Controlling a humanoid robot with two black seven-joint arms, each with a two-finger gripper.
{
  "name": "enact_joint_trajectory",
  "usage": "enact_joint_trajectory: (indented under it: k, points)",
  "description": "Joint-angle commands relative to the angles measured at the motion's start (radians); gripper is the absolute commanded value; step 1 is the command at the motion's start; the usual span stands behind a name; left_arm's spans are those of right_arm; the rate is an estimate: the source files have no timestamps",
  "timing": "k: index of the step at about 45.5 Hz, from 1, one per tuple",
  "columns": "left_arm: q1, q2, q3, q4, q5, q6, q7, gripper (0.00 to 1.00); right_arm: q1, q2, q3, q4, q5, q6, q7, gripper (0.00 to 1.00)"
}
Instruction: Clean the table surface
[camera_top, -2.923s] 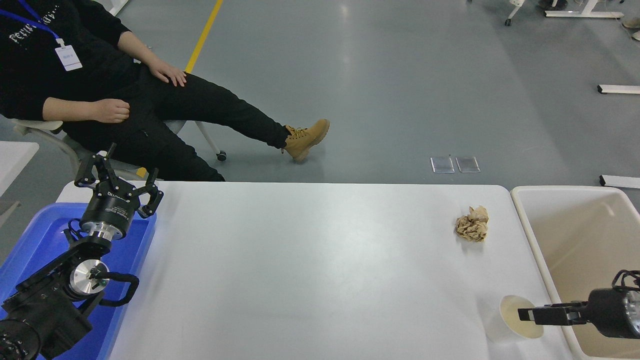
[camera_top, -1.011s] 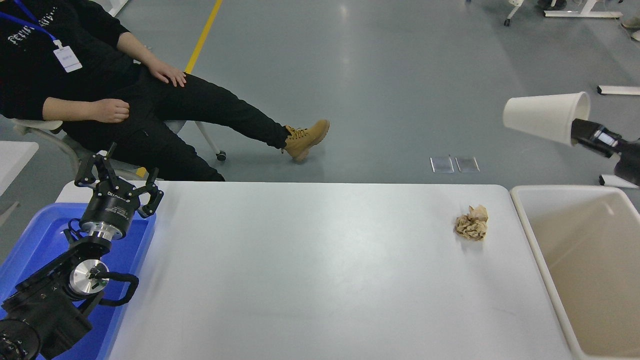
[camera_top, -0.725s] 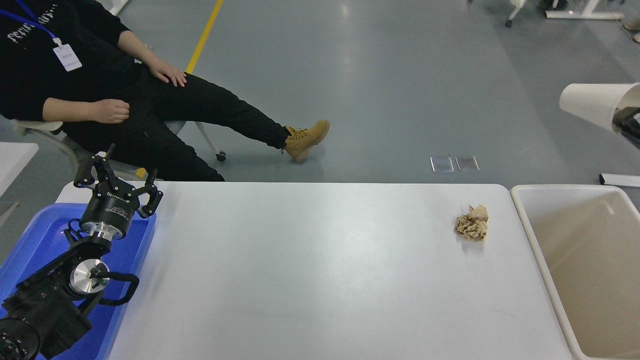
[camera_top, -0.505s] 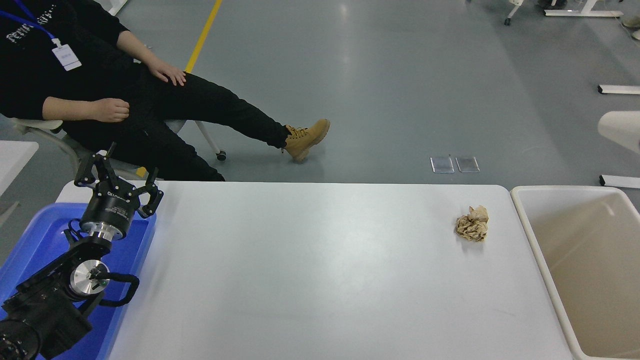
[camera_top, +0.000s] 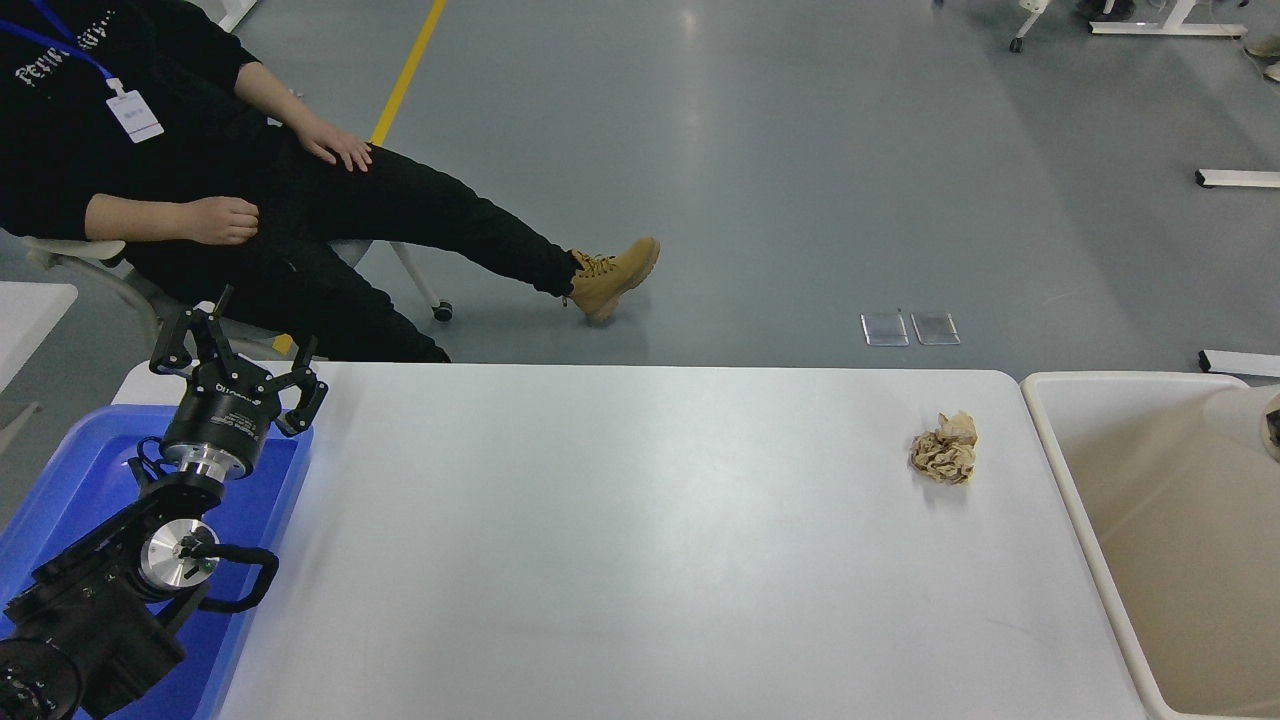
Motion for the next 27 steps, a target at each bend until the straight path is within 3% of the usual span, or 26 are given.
enact_joint_trajectory:
  k: [1, 27]
  points:
    - [0.0, 0.0, 0.0, 0.0, 0.0, 0.0, 0.0, 1.0, -0.058, 0.037, -0.025, -0.004, 0.019, -0.008, -0.015, 0.0]
    - [0.0, 0.0, 0.0, 0.0, 0.0, 0.0, 0.0, 1.0, -0.058, 0.061, -0.047, -0.004, 0.021, -0.048, -0.016, 0.0]
